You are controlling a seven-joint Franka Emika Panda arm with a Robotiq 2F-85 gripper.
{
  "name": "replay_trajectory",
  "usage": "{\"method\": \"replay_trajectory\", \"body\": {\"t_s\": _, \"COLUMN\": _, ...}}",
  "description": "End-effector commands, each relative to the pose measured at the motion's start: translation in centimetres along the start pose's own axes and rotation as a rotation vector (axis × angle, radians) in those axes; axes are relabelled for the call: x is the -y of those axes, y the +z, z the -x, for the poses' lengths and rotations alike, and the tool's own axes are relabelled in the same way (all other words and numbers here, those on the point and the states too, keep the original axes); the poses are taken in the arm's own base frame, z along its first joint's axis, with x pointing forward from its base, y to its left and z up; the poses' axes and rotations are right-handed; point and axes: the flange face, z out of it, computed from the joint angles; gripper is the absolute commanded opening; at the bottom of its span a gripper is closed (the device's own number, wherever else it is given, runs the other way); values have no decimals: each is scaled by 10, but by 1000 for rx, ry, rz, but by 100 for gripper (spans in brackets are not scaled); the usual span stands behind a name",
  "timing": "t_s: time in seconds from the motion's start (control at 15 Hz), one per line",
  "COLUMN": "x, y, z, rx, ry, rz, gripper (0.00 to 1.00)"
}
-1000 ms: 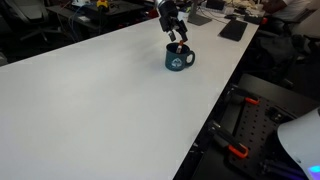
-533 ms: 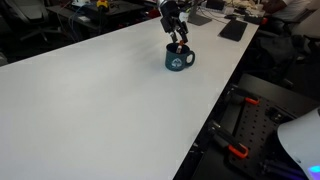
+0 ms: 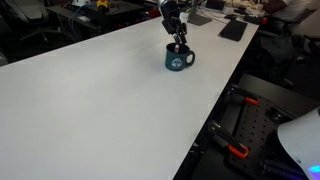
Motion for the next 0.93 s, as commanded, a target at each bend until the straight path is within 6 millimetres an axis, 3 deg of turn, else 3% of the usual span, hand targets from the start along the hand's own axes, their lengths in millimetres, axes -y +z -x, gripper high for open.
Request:
{"method": "replay_trajectory", "body": {"t_s": 0.0, "x": 3, "y": 0, "z": 8, "rx": 5, "ry": 15, "rz": -15, "gripper": 75}}
{"method": "replay_trajectory", "body": {"t_s": 0.07, "x": 3, "y": 0, "z": 8, "rx": 5, "ry": 14, "rz": -15, "gripper": 84}}
{"method": "replay_trajectory", "body": {"t_s": 0.2, "x": 3, "y": 0, "z": 7, "rx": 5, "ry": 12, "rz": -14, "gripper": 89}}
{"method": "replay_trajectory", "body": {"t_s": 0.6, "x": 2, "y": -3, "z": 2, "rx": -12, "ry": -3, "rz": -1, "gripper": 72}}
{"method": "replay_trajectory", "body": {"t_s": 0.67, "x": 2, "y": -4, "z": 2, "rx": -13, "ry": -4, "rz": 0, "gripper": 75}}
{"method": "replay_trajectory", "body": {"t_s": 0.87, "x": 0, "y": -6, "z": 1, "rx": -27, "ry": -10, "rz": 5, "gripper": 72}}
